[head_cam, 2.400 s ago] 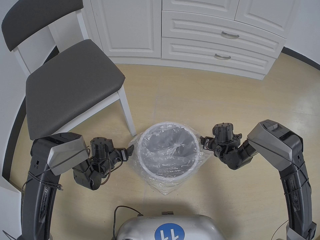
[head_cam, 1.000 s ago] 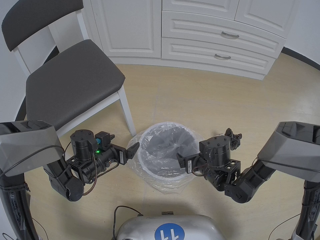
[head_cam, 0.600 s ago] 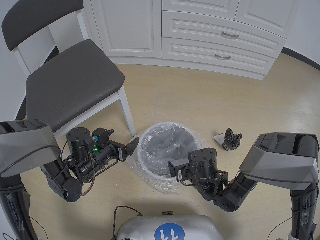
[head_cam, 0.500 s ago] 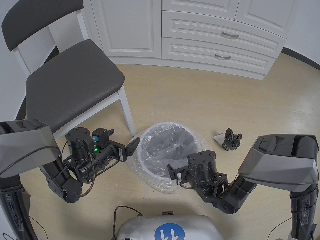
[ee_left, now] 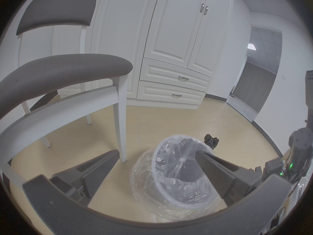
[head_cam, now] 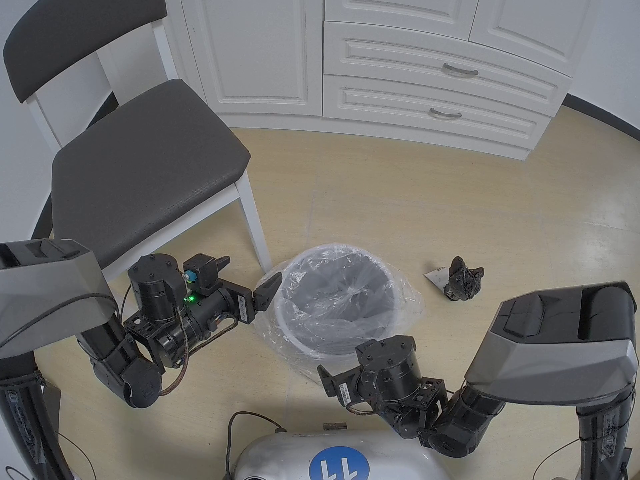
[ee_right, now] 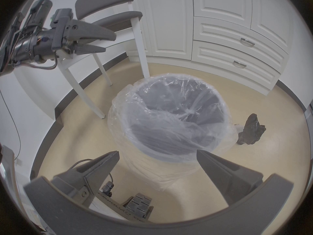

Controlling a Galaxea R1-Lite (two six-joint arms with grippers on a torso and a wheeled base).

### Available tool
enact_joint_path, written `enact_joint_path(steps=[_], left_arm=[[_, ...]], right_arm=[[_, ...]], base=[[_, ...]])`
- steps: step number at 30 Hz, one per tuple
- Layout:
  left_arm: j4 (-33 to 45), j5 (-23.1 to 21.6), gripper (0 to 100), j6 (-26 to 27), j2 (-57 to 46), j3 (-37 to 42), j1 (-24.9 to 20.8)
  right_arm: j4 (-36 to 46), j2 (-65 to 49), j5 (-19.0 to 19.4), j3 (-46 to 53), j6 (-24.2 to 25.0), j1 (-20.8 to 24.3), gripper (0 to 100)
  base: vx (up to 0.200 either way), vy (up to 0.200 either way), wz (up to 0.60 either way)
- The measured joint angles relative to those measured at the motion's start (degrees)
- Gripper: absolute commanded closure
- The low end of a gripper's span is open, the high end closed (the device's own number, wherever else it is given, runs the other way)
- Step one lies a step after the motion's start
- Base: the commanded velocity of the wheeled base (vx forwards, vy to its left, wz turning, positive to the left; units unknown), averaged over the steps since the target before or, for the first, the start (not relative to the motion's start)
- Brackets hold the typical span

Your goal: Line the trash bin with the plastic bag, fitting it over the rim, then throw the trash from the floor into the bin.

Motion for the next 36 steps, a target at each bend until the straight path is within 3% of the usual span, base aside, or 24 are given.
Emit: enact_joint_path(steps=[6, 14, 21, 29, 36], left_arm=[[-0.77, -0.02, 0, 0.00, 0.05, 0.00, -0.02], [-0.82, 0.01, 0, -0.06, 0.17, -0.20, 0.00], [-0.84, 0.04, 0, -0.09, 0.15, -0.26, -0.02], [-0.87, 0.04, 0, -0.06, 0.11, -0.22, -0.02], [-1.17, 0.04, 0, -0.06, 0.11, -0.17, -0.02]], right_arm=[[-3.01, -0.28, -1.17, -3.06, 0.02, -1.21, 0], [-3.55, 3.63, -6.21, -15.59, 0.35, -4.94, 0], [1.97, 9.91, -8.57, -25.02, 0.50, -7.36, 0], [2.52, 11.37, -8.78, -23.87, 0.49, -7.33, 0], [2.22, 9.69, -7.41, -18.08, 0.49, -3.80, 0]], base=[[0.000, 0.000, 0.00], [0.000, 0.000, 0.00], [0.000, 0.000, 0.00], [0.000, 0.000, 0.00], [0.000, 0.000, 0.00]])
